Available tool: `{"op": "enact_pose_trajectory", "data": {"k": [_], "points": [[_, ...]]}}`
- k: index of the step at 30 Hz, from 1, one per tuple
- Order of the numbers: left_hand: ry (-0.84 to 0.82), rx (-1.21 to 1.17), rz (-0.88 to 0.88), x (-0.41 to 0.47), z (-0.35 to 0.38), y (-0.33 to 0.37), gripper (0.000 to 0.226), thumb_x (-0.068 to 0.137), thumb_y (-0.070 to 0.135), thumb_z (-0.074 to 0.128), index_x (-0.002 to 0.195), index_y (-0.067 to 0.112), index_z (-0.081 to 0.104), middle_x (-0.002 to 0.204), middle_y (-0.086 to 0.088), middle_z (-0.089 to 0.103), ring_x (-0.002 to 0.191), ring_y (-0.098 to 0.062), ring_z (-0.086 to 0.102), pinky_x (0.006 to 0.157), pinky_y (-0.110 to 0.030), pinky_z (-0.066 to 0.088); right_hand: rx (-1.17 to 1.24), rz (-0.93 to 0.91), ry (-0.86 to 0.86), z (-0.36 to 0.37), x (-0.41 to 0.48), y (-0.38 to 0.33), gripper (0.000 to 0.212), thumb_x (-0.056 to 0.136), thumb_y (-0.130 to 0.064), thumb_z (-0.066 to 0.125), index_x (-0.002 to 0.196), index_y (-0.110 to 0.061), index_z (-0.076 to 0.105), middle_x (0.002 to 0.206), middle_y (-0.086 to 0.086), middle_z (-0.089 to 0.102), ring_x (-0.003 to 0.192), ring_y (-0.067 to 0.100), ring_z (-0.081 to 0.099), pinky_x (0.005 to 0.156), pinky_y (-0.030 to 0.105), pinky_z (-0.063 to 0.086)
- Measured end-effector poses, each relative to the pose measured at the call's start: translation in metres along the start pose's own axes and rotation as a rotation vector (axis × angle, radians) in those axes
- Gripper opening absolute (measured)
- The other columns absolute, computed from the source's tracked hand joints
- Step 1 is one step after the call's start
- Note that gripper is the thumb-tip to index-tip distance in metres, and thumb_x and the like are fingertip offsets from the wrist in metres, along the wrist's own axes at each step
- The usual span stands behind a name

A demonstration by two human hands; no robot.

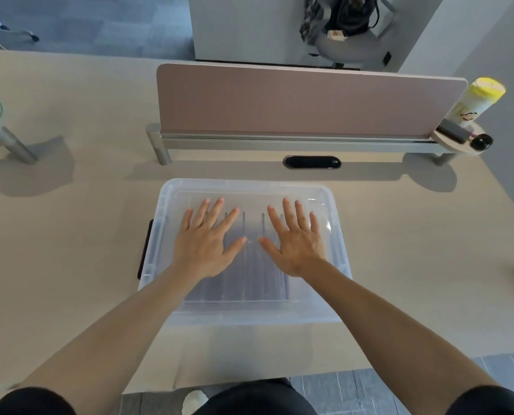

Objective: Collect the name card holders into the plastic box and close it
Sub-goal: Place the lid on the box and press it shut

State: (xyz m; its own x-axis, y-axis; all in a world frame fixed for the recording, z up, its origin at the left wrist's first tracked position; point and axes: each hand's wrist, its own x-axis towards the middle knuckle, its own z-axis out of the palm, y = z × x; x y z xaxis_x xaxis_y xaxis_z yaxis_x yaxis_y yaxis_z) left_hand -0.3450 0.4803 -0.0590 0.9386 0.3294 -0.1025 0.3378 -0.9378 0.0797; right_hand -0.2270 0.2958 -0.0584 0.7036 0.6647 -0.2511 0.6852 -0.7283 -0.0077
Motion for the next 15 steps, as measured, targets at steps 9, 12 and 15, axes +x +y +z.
{"op": "enact_pose_trajectory", "data": {"k": [9, 12, 15], "points": [[-0.001, 0.062, -0.019, 0.007, 0.012, 0.005, 0.076, 0.084, 0.078, -0.001, 0.149, 0.04, -0.015, 0.159, 0.001, -0.024, 0.145, -0.025, -0.023, 0.117, -0.052, -0.007, 0.007, 0.002, 0.048, 0.014, 0.007, 0.002, 0.075, 0.087, -0.073, -0.008, 0.149, -0.035, -0.027, 0.159, 0.003, -0.033, 0.147, 0.028, -0.029, 0.12, 0.054, -0.011], [-0.019, 0.05, -0.007, 0.008, 0.002, 0.004, 0.074, 0.087, 0.074, 0.003, 0.152, 0.039, -0.001, 0.161, 0.001, -0.013, 0.148, -0.025, -0.014, 0.118, -0.05, -0.004, 0.012, 0.006, 0.019, 0.006, 0.007, 0.003, 0.076, 0.087, -0.073, -0.008, 0.151, -0.036, -0.023, 0.159, 0.002, -0.031, 0.147, 0.027, -0.028, 0.121, 0.052, -0.011], [0.036, -0.061, -0.027, 0.001, -0.008, -0.009, 0.068, 0.091, 0.063, 0.021, 0.146, 0.027, 0.034, 0.159, -0.007, 0.022, 0.146, -0.03, 0.016, 0.119, -0.048, 0.015, 0.07, -0.005, 0.003, -0.009, 0.006, 0.008, 0.074, 0.092, -0.068, 0.006, 0.156, -0.033, -0.005, 0.165, 0.005, -0.016, 0.152, 0.028, -0.015, 0.123, 0.048, -0.004]]}}
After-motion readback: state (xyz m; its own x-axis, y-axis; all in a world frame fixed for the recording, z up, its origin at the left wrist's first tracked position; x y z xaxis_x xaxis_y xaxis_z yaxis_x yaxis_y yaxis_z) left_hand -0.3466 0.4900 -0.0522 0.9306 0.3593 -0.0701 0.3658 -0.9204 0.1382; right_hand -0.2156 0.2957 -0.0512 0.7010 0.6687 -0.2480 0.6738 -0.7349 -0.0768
